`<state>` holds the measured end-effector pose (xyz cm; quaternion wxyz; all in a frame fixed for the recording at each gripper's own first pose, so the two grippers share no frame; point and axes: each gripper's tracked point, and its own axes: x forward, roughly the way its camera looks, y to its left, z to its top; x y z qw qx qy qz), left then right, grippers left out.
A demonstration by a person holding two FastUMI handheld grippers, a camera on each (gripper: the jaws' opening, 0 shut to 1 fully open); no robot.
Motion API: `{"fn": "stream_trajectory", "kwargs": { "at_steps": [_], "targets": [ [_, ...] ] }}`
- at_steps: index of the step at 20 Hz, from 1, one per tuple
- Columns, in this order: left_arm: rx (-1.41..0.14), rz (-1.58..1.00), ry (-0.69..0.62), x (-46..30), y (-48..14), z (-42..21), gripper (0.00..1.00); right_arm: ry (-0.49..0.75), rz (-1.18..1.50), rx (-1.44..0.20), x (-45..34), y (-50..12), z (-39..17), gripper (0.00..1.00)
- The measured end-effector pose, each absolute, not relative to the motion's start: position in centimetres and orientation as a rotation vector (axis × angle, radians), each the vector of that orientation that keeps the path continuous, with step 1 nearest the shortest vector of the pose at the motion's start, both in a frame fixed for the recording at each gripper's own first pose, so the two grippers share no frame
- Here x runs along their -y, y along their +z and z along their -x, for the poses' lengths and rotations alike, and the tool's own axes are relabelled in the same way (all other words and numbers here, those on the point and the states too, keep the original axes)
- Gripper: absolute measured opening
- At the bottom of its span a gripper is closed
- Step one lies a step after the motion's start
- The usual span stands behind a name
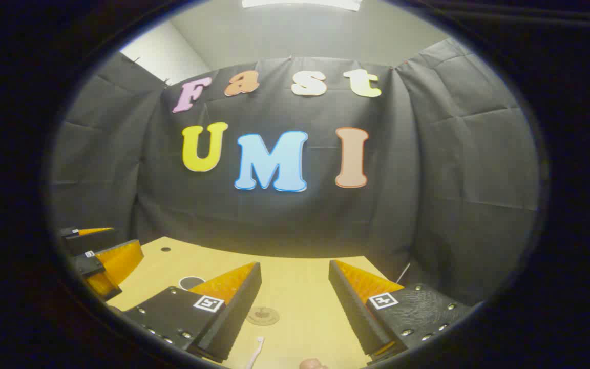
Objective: Put the toothbrush and toothpaste on the desktop into the cup, then pick up the cup and place it on the coaster on the desktop.
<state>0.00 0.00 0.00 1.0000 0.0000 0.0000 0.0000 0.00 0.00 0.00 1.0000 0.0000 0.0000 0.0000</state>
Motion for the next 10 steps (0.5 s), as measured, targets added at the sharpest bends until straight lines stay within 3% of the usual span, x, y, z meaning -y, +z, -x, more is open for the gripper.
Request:
{"fn": "stream_trajectory", "kwargs": {
  "at_steps": [5, 10],
  "targets": [
    [0.007, 0.002, 0.099, -2.7, 0.6, -2.3, 0.92, 0.088, 0.054, 0.023, -2.5, 0.1, -1.4, 0.87],
    [0.009, 0.004, 0.079, -2.1, 0.1, -5.3, 0.92, 0.097, 0.064, 0.019, -2.8, 0.2, -2.6, 0.86]
  ]
}}
